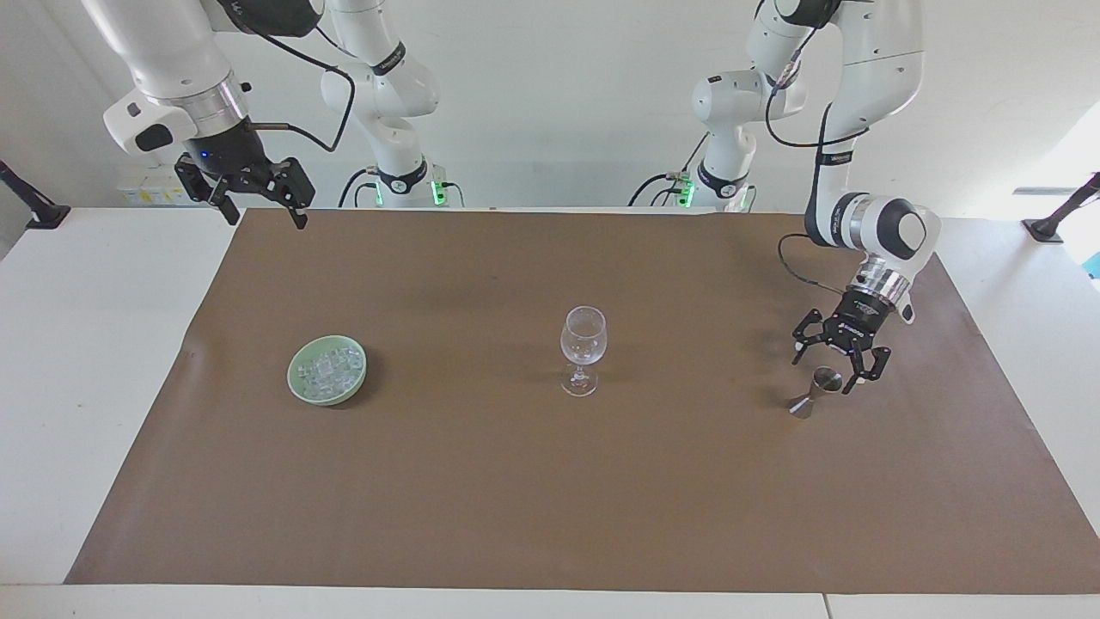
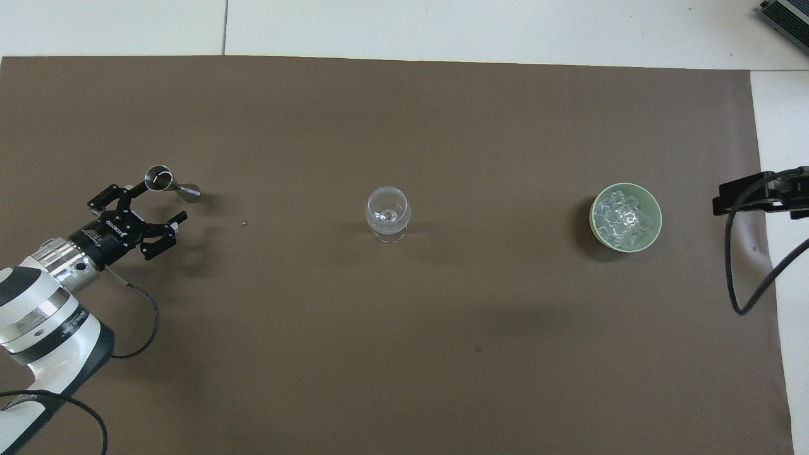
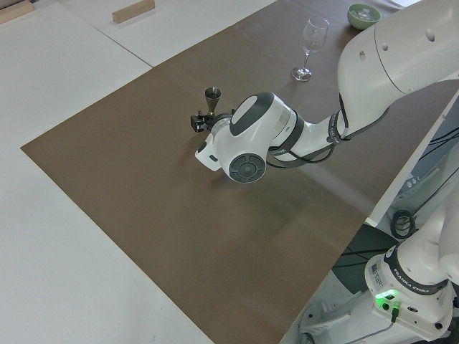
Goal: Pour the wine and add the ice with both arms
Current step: 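Reach the left gripper to the silver jigger and grasp it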
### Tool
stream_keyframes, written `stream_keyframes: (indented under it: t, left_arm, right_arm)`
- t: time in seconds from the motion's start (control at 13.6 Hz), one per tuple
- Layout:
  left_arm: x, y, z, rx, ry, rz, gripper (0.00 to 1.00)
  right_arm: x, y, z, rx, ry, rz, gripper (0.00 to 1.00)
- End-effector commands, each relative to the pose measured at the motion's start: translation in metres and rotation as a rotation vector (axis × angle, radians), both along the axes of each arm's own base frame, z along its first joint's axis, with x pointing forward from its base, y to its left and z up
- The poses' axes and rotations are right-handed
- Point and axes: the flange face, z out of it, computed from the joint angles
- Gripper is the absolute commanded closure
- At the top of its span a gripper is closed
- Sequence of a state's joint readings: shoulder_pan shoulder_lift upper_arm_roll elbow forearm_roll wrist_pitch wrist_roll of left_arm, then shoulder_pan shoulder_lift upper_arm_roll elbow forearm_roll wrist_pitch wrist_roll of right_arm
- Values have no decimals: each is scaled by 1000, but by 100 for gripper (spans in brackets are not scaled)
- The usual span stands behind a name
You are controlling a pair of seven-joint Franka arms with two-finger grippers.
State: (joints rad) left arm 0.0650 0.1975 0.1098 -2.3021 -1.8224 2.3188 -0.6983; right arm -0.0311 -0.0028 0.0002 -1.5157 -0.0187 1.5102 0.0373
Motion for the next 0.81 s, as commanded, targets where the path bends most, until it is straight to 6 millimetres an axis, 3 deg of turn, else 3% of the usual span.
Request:
stream_keyframes:
  t: [0.0,0.59,0.73]
  left_arm:
    - [0,-11,-5,19,2,25,0]
    - [3,-25,-7,18,-7,32,0]
    - [5,-24,-6,4,-9,61,16]
  right_arm:
    - [-5,1,1,17,1,5,0]
    - [-5,1,1,17,1,5,0]
    - [-5,1,1,17,1,5,0]
